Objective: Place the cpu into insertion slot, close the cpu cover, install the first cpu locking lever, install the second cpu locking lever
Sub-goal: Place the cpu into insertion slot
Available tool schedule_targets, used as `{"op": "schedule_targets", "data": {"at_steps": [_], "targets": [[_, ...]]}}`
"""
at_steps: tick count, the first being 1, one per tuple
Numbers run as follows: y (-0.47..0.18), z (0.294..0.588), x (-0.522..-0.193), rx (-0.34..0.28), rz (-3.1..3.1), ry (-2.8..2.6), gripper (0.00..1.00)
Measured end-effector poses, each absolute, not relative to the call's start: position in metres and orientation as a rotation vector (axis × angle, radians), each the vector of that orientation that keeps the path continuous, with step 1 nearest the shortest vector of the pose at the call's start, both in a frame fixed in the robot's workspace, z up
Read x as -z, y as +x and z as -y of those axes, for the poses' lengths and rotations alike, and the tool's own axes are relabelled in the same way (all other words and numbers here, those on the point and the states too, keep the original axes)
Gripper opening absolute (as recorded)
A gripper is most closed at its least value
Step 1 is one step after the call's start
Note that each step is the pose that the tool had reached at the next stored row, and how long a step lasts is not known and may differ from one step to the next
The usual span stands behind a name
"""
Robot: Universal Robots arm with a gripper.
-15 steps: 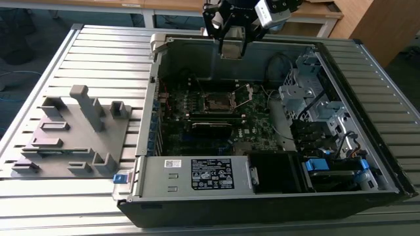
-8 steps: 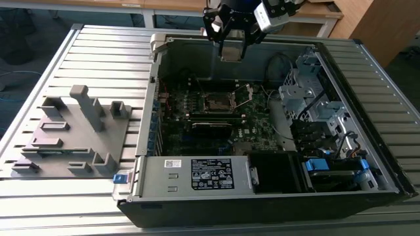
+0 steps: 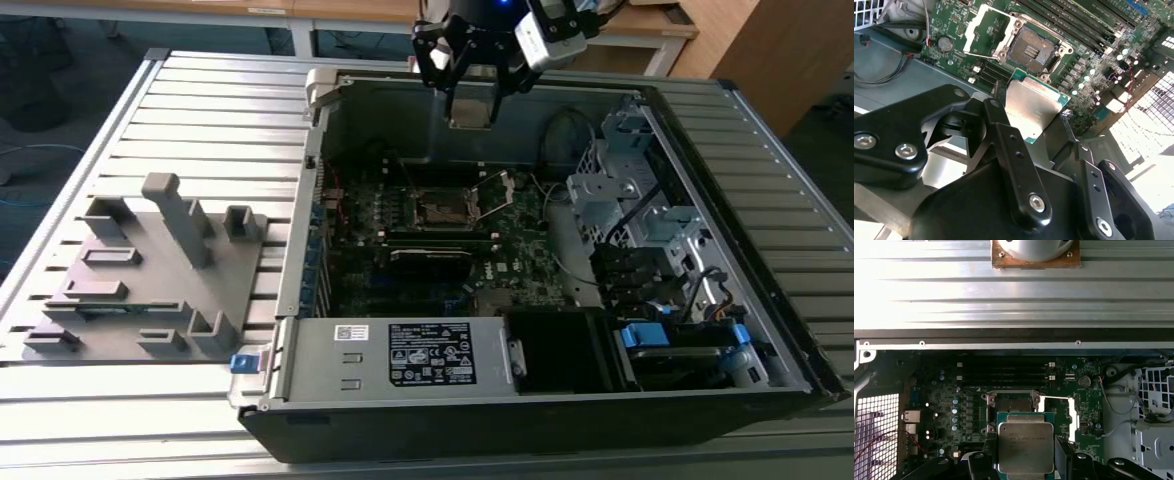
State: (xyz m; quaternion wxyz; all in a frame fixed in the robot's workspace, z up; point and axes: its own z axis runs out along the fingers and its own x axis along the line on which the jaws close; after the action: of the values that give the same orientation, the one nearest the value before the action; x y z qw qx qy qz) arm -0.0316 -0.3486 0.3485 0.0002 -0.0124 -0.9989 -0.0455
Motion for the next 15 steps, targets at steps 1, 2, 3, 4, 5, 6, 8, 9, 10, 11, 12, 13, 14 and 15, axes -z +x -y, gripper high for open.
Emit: {"op": "schedule_targets", "data": {"at_steps": [1,2,3,4,5,6,8,9,10,11,12,13,14,15], "targets": [[-0.0316,0.3486,-0.3485,0.143,3.138,-0.039,0.54],[-0.0316,0.3487,-0.3484,0.143,3.138,-0.039,0.54],[-0.0316,0.3486,-0.3484,0.143,3.138,-0.039,0.54],[-0.0316,0.3486,-0.3483,0.143,3.138,-0.039,0.54],[-0.0316,0.3486,-0.3483,0.143,3.138,-0.039,0.54],[-0.0316,0.3486,-0.3483,0.143,3.138,-0.039,0.54],[-0.0316,0.3486,-0.3475,0.144,3.138,-0.039,0.54],[-0.0317,0.3486,-0.3473,0.143,3.138,-0.039,0.54],[-0.0317,0.3486,-0.3472,0.143,3.138,-0.039,0.54],[-0.0317,0.3486,-0.3471,0.143,3.138,-0.039,0.54],[-0.0317,0.3486,-0.3471,0.143,3.138,-0.039,0.54],[-0.0317,0.3486,-0.3471,0.143,3.138,-0.039,0.54],[-0.0317,0.3486,-0.3470,0.143,3.138,-0.039,0.54],[-0.0317,0.3486,-0.3468,0.143,3.138,-0.039,0.54]]}}
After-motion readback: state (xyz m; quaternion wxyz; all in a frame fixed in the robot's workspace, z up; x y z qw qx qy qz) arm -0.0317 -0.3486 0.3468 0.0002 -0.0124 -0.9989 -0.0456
